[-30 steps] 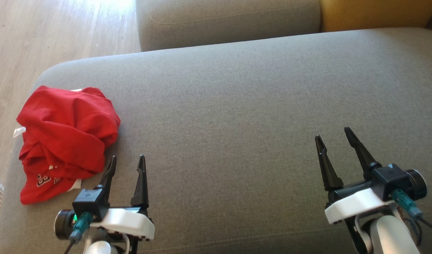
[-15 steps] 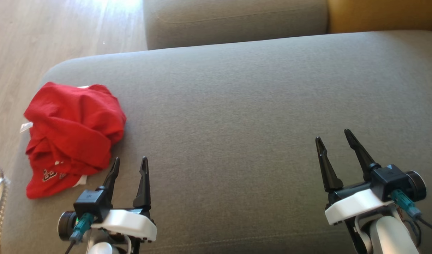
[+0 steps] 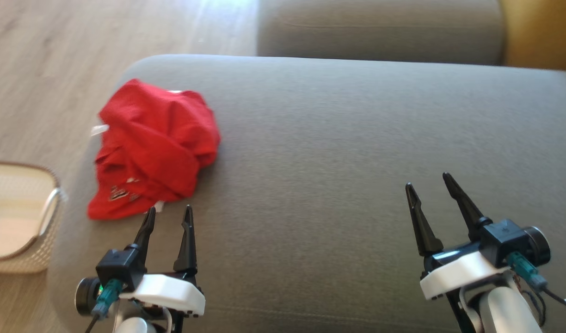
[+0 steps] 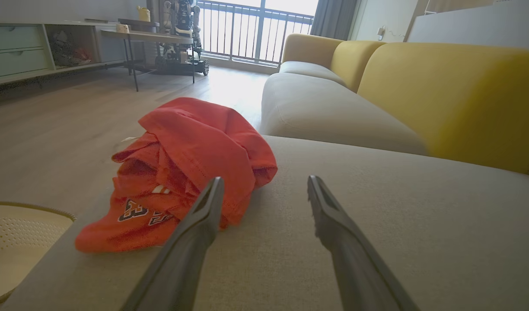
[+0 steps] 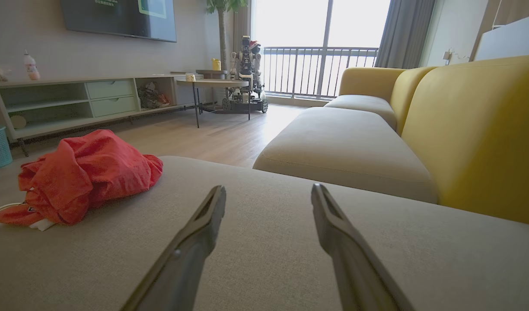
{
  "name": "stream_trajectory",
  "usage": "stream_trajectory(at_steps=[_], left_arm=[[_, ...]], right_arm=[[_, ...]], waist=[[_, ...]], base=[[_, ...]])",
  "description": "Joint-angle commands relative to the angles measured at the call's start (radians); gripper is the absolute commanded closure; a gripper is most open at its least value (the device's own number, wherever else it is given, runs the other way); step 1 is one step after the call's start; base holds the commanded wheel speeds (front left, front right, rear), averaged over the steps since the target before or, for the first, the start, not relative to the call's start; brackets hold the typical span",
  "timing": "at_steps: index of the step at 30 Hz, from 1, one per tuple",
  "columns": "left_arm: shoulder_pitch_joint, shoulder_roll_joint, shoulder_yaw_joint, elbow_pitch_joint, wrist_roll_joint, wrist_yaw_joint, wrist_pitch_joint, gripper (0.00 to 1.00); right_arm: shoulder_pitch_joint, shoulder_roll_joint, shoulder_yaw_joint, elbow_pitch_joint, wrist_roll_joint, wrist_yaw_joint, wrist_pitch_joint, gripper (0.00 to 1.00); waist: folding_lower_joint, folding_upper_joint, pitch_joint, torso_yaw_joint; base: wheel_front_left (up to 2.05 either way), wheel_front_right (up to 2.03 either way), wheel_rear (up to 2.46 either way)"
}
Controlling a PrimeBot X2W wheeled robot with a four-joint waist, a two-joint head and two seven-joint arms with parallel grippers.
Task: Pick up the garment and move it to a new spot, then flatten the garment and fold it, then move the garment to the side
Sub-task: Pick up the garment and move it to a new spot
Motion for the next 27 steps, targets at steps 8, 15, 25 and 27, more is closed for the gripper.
stream_trajectory(at_steps=[8, 15, 25, 27], left_arm=[[-0.026, 0.000, 0.042, -0.033, 0.011, 0.000, -0.012, 0.00], [-0.021, 0.000, 0.041, -0.034, 0.022, -0.005, -0.012, 0.00], [-0.015, 0.000, 0.042, -0.037, 0.019, 0.006, -0.012, 0.00], [-0.017, 0.000, 0.056, -0.042, 0.032, -0.002, -0.012, 0.00]], right_arm=[[-0.012, -0.007, 0.049, -0.034, 0.011, 0.000, -0.009, 0.00], [-0.010, -0.007, 0.049, -0.030, 0.017, 0.000, -0.009, 0.00], [-0.008, -0.007, 0.057, -0.021, 0.019, 0.000, -0.009, 0.00], [-0.014, -0.007, 0.063, -0.025, 0.017, 0.000, -0.009, 0.00]], waist=[[0.0000, 0.0000, -0.015, 0.142], [0.0000, 0.0000, -0.017, 0.193], [0.0000, 0.0000, -0.020, 0.197], [0.0000, 0.0000, -0.011, 0.185]], base=[[0.00, 0.00, 0.00], [0.00, 0.00, 0.00], [0.00, 0.00, 0.00], [0.00, 0.00, 0.00]])
